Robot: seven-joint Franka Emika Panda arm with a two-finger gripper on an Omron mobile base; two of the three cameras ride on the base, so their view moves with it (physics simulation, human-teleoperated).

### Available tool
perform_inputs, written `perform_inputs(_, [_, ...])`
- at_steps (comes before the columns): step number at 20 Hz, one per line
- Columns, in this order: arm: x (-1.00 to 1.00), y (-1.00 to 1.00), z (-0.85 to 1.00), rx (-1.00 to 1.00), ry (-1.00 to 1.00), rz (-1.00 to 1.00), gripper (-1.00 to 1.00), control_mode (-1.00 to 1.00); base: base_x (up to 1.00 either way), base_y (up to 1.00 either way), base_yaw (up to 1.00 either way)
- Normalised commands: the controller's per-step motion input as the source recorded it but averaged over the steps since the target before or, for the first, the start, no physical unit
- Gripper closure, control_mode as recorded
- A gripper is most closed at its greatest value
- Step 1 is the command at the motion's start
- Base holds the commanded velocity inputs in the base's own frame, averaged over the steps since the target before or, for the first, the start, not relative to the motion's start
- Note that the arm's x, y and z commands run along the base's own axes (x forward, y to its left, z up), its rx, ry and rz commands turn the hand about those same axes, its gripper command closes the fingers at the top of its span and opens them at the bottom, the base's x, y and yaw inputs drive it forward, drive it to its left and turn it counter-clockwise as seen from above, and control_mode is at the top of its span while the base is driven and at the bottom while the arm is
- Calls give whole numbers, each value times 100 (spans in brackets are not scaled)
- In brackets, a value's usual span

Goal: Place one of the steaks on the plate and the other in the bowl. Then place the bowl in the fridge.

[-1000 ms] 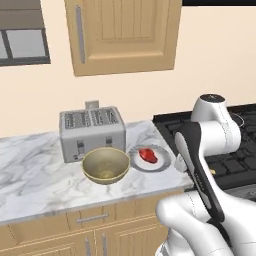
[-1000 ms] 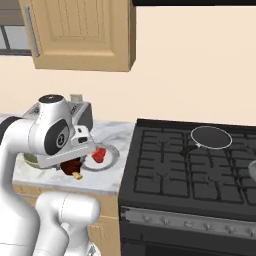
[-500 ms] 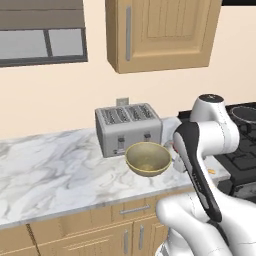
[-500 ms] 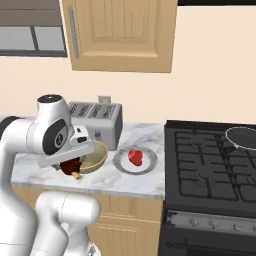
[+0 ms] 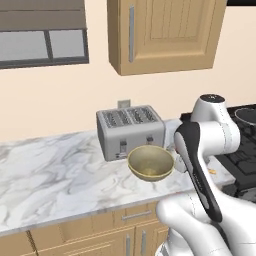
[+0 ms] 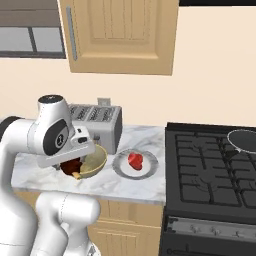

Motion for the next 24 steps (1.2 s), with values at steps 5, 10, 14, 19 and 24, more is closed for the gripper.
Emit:
perform_inputs(5, [0, 0, 0, 0, 0, 0, 100, 100, 27, 35, 0])
perform_inputs(10, [38, 33, -8, 0, -4, 0, 100, -100, 5, 8, 0])
perform_inputs(14, [74, 42, -10, 0, -3, 0, 100, -100, 0, 0, 0])
perform_inputs(19, [75, 4, -16, 0, -2, 0, 100, -100, 0, 0, 0])
perform_inputs(24, [18, -3, -40, 0, -8, -1, 100, -100, 0, 0, 0])
